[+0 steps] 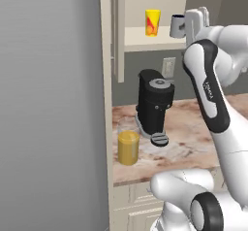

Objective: There is a tray on the dining counter. Grab the cup, mug, and pitcher and place them on the tray. The pitcher may be placed next to the tray if it cannot fit the tray.

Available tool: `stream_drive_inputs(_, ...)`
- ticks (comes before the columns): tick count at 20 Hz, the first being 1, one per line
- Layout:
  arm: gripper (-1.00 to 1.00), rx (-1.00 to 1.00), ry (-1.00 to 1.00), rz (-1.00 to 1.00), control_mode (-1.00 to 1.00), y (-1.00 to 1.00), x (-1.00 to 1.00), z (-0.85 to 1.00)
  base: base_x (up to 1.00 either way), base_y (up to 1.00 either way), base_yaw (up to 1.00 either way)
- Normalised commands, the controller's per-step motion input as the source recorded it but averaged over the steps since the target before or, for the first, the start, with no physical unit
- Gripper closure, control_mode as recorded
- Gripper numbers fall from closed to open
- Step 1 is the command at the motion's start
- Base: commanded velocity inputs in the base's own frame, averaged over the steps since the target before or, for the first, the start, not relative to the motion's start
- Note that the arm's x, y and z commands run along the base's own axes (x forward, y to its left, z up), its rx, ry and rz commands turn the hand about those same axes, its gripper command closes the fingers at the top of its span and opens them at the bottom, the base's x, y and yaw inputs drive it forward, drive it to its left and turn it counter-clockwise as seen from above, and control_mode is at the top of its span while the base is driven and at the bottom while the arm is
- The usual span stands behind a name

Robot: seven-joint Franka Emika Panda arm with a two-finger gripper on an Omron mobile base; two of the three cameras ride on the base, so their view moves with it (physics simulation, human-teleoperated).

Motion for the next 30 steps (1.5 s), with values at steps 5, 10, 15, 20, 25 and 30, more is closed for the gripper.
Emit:
stream_drive_inputs(5, -1.00, 0.02, 0.00, 0.00, -1.00, 0.00, 0.46, 0.02, 0.00, 0.00, 0.00)
stream_drive_inputs(10, -1.00, 0.05, 0.00, 0.00, -1.00, 0.00, 0.47, 0.12, 0.00, 0.00, 0.00)
stream_drive_inputs(15, -1.00, 0.03, 0.00, 0.00, -1.00, 0.00, 0.37, 0.17, 0.00, 0.00, 0.00)
stream_drive_inputs(20, -1.00, 0.00, 0.00, 0.00, -1.00, 0.00, 0.27, 0.11, 0.00, 0.00, 0.00)
stream_drive_inputs(25, -1.00, 0.00, 0.00, 0.00, -1.00, -0.01, 0.26, 0.04, 0.00, 0.00, 0.00)
stream_drive_inputs(30, -1.00, 0.00, 0.00, 0.00, -1.00, -0.04, 0.29, 0.00, 0.00, 0.00, 0.00)
